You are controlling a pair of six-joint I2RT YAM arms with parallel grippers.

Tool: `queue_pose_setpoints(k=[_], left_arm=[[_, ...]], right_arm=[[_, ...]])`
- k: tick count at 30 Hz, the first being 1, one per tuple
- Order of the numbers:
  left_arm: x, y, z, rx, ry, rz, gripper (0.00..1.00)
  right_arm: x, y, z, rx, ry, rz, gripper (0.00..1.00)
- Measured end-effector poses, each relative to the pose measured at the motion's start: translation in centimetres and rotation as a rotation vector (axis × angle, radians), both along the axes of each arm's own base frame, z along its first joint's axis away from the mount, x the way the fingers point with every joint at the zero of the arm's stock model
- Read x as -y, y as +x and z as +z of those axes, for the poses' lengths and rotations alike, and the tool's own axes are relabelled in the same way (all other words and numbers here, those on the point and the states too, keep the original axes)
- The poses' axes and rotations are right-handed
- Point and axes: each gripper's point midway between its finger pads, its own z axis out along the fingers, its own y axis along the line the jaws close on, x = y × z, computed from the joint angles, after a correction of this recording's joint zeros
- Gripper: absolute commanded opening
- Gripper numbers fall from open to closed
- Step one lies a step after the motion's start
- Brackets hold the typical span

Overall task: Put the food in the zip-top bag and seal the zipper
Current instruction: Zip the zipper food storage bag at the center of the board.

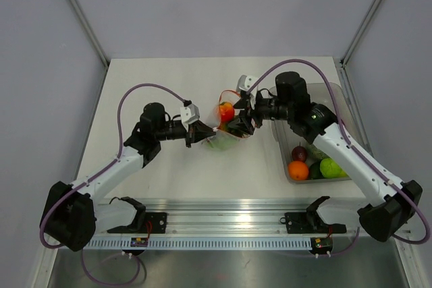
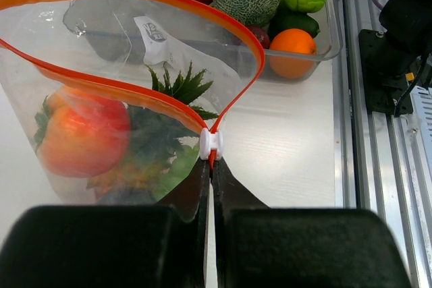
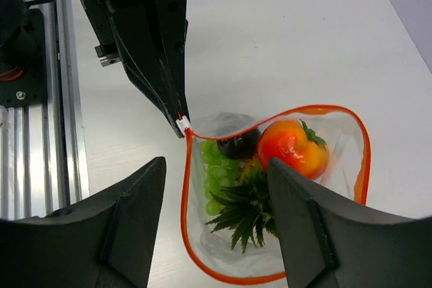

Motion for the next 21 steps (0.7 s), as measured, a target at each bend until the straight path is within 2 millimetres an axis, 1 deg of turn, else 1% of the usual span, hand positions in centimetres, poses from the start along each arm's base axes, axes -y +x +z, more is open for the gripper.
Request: queue_pose_setpoints(k=[6, 9, 13, 16, 18, 21], left_arm=[[-0.5, -0.2, -0.1, -0.003, 0.003, -0.02, 0.0], [-0.8, -0.2, -0.1, -0.002, 0.005, -0.014, 0.0], [-1.2, -0.1, 0.3, 0.007, 0.004, 0.0, 0.0], [-1.6, 0.0, 0.6, 0.016, 0.0, 0.009, 0.0], [-1.7, 0.1, 0.8, 0.02, -0.002, 0.014, 0.0], [-1.8, 0.2, 0.8, 0.022, -0.003, 0.018, 0.0]], right_arm=[[-2.6, 1.2, -1.2, 0.052, -0.079, 0.149, 0.66], [-3.6, 0.8, -2.1, 0.059, -0.111, 0.203, 0.65], [-5.0, -0.2, -3.4, 0.054, -0.159, 0.276, 0.65], [-5.8, -0.8, -4.1, 0.051, -0.186, 0.315, 0.62], [-6.2, -0.9, -4.4, 0.054, -0.196, 0.331, 0.58], [-6.6, -0.8, -4.9, 0.05, -0.208, 0.342, 0.58]])
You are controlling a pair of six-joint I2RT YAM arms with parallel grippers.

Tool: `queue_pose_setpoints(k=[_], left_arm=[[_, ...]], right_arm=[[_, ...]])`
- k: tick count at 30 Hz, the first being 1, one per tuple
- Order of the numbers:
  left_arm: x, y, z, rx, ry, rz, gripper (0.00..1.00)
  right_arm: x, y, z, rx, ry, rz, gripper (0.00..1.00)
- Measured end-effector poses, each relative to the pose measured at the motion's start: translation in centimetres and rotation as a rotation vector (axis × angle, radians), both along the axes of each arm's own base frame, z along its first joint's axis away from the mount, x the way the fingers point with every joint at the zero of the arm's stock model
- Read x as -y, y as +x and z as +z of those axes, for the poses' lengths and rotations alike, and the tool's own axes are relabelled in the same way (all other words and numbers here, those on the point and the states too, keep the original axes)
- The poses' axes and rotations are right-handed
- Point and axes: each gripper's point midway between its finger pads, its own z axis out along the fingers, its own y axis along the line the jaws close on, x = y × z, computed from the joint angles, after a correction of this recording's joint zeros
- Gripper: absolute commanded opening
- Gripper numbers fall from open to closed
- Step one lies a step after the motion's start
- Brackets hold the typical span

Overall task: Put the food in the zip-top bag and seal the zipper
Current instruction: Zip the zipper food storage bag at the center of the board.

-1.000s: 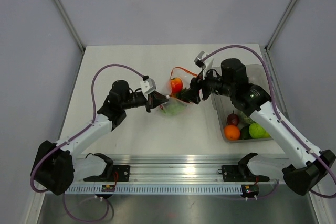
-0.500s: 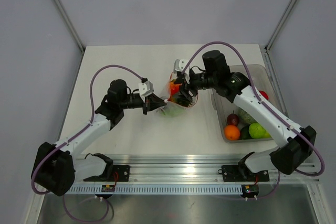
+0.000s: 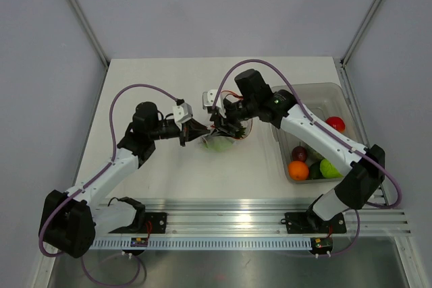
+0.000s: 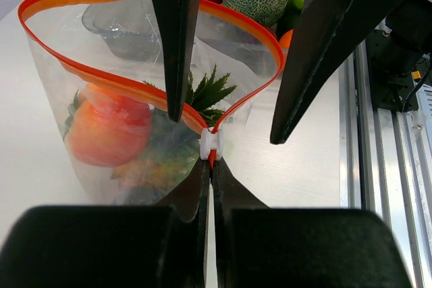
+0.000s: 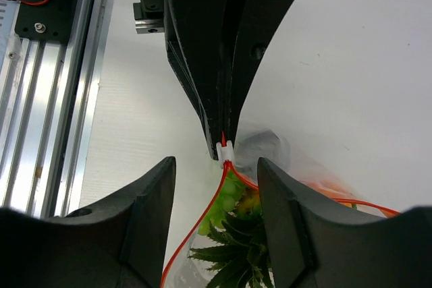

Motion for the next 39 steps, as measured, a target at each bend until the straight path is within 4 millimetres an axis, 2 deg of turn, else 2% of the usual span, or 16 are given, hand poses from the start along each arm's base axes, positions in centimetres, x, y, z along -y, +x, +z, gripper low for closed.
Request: queue_pose_setpoints(k=[9, 16, 18, 19, 22, 29, 39], left_arm=[[-0.2, 0.1, 0.0, -0.001, -0.001, 0.001, 0.0], [-0.2, 0.0, 0.0, -0.001, -0.002, -0.001, 0.0], [-0.2, 0.1, 0.0, 0.0, -0.002, 0.002, 0.0], [-0.3, 0.2, 0.0, 0.0, -0.001, 0.007, 0.0], [-0.4, 0.3, 0.0, -0.001, -0.001, 0.011, 0.0], [-0.5, 0.3, 0.0, 0.009, 0.005, 0.015, 0.0], [-2.0, 1.1, 1.0, 0.045, -0.005, 0.063, 0.0]], right_arm=[[-0.5, 0.9, -2.0, -0.023, -0.037, -0.011, 0.5], [-1.0, 1.3, -1.7, -0.014, -0.016, -0.016, 0.38], [-1.1, 1.2, -1.7, -0.021, -0.014, -0.018, 0.28], [-1.1, 1.2, -1.7, -0.025, -0.014, -0.018, 0.18], [-1.2, 1.1, -1.8, -0.029, -0.015, -0.02, 0.01], [-1.2, 1.2, -1.8, -0.027, -0.017, -0.029, 0.0], [-0.8, 1.9, -1.0, 0.037, -0.004, -0.067, 0.0]])
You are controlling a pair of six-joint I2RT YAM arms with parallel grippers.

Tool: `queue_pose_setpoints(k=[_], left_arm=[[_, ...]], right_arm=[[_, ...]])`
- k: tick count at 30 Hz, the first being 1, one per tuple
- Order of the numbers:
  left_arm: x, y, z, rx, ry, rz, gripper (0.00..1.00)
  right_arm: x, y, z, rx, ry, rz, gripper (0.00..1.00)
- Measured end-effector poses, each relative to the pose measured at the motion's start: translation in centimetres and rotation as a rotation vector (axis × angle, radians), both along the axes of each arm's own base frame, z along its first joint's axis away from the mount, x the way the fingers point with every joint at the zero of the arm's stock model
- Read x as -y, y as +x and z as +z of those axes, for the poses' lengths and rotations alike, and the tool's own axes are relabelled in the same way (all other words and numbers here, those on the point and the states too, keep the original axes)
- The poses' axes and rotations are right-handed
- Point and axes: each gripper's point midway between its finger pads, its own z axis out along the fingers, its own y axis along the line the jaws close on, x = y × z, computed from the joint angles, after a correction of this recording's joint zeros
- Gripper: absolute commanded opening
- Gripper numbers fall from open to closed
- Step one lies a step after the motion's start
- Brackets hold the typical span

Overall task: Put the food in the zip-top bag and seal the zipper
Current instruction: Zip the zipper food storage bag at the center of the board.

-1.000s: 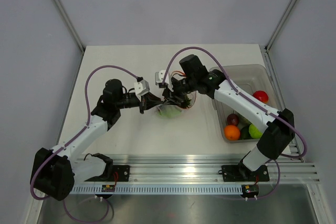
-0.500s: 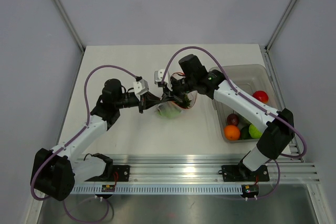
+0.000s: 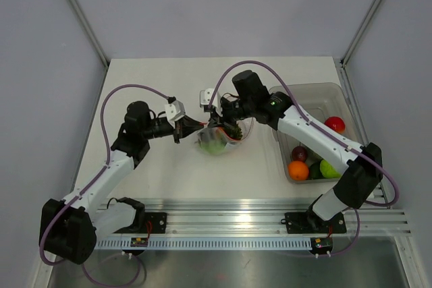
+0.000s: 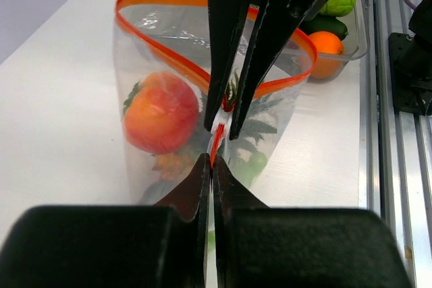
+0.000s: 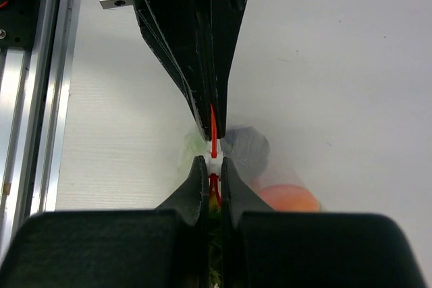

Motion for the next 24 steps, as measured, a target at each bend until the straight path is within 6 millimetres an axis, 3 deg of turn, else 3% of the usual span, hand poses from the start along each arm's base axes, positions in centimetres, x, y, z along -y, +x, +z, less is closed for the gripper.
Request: queue_pose_setpoints(k=[9, 17, 22, 23, 24], left_arm=[[-1.8, 1.7, 0.6, -0.01, -0.017, 0.107, 0.0], [-5.7, 4.9, 2.2, 0.035, -0.049, 0.321, 0.0], [-5.8, 4.7, 2.5, 0.032, -0.06, 0.317, 0.0], [-5.6, 4.6, 2.4, 0.022, -0.059, 0.3, 0.02], [-5.3, 4.4, 2.4, 0.014, -0.059, 0.28, 0.14]], right_arm=[[1.0, 1.1, 0.1, 0.018, -0.004, -0.048, 0.0], [4.6, 3.6, 0.2, 0.023, -0.041, -0.173, 0.0], [5.5, 3.8, 0.2, 0.019, -0.053, -0.201, 0.0], [5.5, 3.7, 0.2, 0.014, -0.056, -0.201, 0.0], [5.5, 3.6, 0.1, 0.01, -0.058, -0.201, 0.0]])
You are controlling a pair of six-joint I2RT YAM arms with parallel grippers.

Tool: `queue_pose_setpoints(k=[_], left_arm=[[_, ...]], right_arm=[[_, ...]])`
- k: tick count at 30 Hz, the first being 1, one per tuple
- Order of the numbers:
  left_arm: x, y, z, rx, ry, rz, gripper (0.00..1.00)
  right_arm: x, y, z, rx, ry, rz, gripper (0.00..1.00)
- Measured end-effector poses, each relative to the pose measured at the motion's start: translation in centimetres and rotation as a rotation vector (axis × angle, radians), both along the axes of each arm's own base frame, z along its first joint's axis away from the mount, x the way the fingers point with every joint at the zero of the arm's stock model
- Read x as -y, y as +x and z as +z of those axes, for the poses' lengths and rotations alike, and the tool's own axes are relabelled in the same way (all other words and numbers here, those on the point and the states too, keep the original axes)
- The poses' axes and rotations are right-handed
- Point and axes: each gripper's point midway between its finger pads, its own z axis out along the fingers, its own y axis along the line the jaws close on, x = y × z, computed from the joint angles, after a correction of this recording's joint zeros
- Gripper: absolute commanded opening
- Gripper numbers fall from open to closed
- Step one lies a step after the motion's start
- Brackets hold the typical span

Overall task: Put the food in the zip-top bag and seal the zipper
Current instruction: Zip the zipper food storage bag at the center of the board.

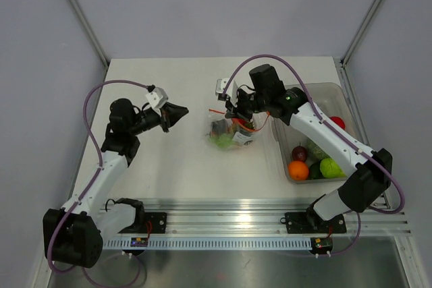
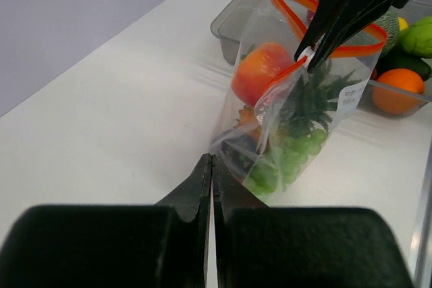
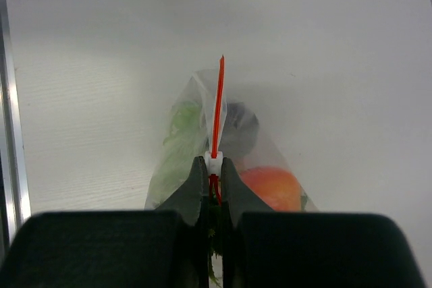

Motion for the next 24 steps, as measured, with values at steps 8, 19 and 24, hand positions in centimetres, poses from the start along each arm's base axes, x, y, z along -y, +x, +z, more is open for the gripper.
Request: queue_pose_setpoints(k=[8, 19, 24], left_arm=[[3.7, -2.4, -0.8, -0.065, 0.013, -0.163, 0.69], [7.1, -1.4, -2.2, -0.136, 0.032, -0.243, 0.63], [8.4, -0.7, -1.6, -0.129, 0.027, -0.272, 0.59]], right_arm=[[0.0, -0.2, 0.0, -0.019, 0.005, -0.006, 0.0], [-0.4, -0.5, -0.2, -0.045, 0.017, 0.007, 0.0], [-0.4, -0.5, -0.2, -0.046, 0.018, 0.009, 0.0]])
